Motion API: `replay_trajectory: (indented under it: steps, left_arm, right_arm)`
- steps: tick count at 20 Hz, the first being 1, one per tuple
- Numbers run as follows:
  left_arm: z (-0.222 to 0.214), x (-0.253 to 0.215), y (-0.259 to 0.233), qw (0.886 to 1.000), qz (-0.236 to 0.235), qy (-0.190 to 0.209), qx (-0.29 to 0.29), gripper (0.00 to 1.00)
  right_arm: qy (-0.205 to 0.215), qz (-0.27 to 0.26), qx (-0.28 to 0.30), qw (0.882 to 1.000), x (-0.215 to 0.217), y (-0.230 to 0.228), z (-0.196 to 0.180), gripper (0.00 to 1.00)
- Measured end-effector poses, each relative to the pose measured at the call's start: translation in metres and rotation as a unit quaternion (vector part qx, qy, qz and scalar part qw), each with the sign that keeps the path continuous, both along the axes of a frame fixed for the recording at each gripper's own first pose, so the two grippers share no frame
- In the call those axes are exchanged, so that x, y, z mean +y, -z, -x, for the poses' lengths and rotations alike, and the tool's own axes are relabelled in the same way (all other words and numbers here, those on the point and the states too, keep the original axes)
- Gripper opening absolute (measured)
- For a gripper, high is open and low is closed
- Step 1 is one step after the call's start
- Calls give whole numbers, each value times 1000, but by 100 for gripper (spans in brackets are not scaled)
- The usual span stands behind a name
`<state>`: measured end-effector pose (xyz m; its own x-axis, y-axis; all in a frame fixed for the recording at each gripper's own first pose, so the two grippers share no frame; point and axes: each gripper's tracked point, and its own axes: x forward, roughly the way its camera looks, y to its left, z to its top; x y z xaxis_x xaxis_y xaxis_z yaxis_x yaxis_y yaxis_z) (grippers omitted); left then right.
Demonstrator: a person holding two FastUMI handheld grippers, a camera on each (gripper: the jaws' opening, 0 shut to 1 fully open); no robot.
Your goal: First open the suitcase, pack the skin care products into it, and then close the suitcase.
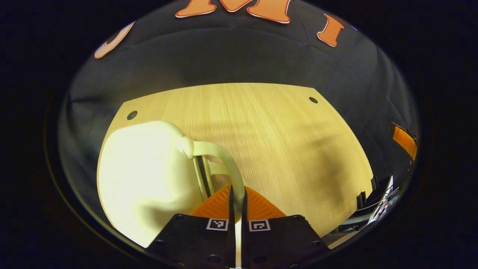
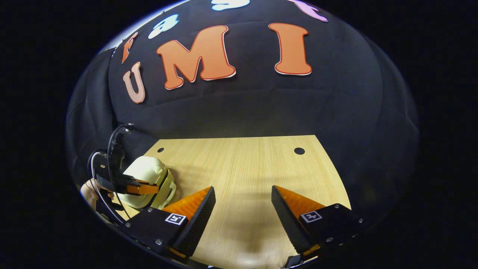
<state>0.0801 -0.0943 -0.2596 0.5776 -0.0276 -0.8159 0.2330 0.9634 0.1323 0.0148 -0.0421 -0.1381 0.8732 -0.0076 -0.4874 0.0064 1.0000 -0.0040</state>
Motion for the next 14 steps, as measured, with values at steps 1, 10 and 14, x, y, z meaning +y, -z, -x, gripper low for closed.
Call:
replay_trajectory:
  steps: [1,10,14]
  left_arm:
    - [0,-2,2,1000,-4,0,0,6]
    - [5,-6,-25,998,-12,-45,-40,49]
    - [13,-28,-81,993,17,-52,-104,97]
  right_arm:
    - [1,-2,2,1000,-1,2,2,96]
    - [-7,-5,-4,1000,6,-3,9,95]
    - [-15,-5,-25,1000,14,-15,4,96]
